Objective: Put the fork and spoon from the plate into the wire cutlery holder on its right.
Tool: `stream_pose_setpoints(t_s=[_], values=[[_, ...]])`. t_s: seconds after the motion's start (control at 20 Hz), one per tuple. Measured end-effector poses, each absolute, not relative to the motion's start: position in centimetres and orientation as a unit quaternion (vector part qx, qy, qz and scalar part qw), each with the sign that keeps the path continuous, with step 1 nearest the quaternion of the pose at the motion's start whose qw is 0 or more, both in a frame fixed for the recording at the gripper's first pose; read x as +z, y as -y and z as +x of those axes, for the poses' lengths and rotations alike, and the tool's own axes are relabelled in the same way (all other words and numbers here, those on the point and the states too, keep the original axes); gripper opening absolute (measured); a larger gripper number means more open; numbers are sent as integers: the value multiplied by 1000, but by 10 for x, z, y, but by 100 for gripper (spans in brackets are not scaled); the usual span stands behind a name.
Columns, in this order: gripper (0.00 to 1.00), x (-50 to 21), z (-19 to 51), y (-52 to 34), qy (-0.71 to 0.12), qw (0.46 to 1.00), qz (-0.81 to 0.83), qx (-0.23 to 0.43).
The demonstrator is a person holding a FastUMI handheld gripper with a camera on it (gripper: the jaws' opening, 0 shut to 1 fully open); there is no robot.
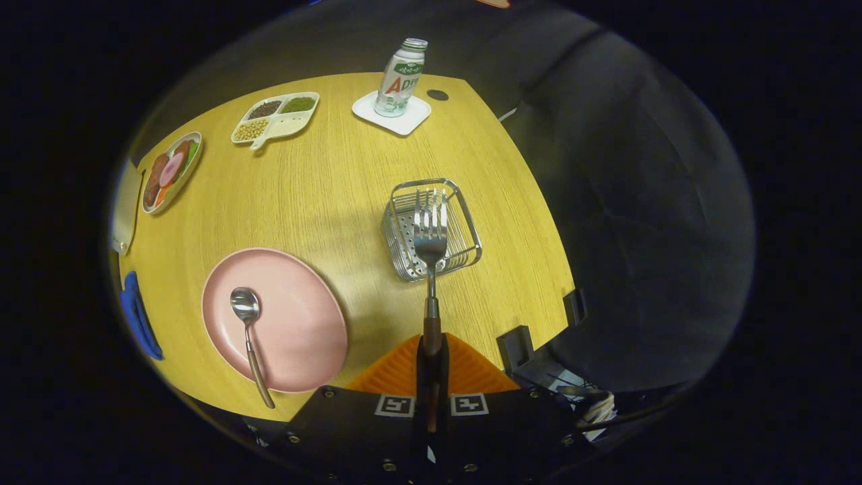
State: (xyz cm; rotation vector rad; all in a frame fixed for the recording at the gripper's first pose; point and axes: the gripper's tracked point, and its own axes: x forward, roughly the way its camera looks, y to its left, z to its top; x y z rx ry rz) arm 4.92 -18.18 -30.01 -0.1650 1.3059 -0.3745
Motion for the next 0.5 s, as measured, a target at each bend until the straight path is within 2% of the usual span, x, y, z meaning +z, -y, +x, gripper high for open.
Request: stream_pose_setpoints(t_s=[0.5], values=[[5,-316,60,207,-685,713,-57,-136]])
